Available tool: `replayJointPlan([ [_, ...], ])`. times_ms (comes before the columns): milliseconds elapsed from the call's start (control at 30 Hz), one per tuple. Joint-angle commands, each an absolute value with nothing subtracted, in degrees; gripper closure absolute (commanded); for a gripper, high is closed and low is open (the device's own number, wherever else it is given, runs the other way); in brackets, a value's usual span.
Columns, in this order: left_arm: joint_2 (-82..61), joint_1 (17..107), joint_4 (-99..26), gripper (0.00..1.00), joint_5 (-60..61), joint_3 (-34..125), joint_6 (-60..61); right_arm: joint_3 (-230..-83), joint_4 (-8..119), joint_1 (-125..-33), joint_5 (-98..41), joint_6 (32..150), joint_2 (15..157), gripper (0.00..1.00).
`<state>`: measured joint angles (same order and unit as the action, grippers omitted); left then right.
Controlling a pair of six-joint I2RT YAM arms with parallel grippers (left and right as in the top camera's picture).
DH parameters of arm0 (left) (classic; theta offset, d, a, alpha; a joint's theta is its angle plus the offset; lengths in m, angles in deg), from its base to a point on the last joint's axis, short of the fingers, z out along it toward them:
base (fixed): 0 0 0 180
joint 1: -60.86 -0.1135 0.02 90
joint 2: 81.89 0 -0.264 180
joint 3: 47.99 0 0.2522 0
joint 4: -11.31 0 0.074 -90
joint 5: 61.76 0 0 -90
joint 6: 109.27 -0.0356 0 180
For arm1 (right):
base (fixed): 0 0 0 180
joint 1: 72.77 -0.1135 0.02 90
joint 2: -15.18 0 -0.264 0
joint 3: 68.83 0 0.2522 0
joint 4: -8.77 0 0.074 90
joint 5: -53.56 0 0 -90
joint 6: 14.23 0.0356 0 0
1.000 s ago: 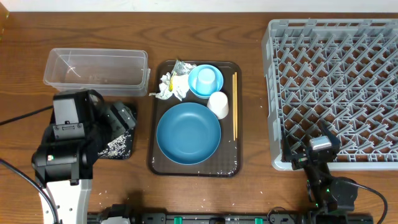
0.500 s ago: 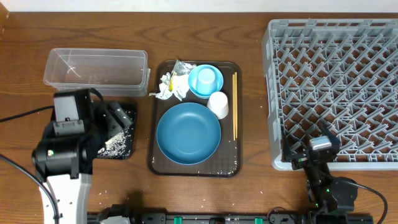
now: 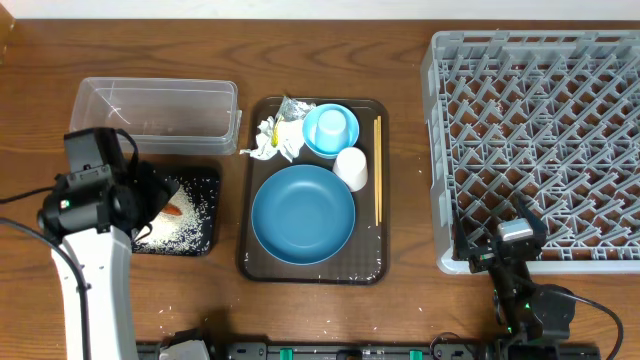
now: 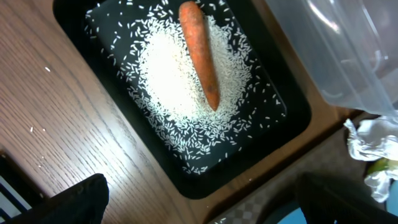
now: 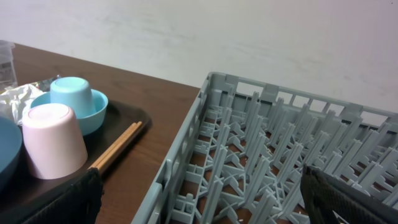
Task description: Sort waste into correct bins and load items into the dishwasher rack
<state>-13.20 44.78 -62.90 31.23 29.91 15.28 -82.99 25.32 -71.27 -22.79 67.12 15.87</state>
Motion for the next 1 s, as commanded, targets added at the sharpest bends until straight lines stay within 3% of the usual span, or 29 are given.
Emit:
replayJointPlan([
  [0, -11.7, 44.4, -63.3, 0.02, 32.1, 30.7, 16.0, -82.9, 25.6, -70.5, -22.9, 66.5, 15.6, 0.01],
  [967, -9.6, 44.4, -63.3, 0.02, 32.1, 30.7, 16.0, -82.9, 25.6, -70.5, -22.9, 66.5, 15.6, 0.01],
])
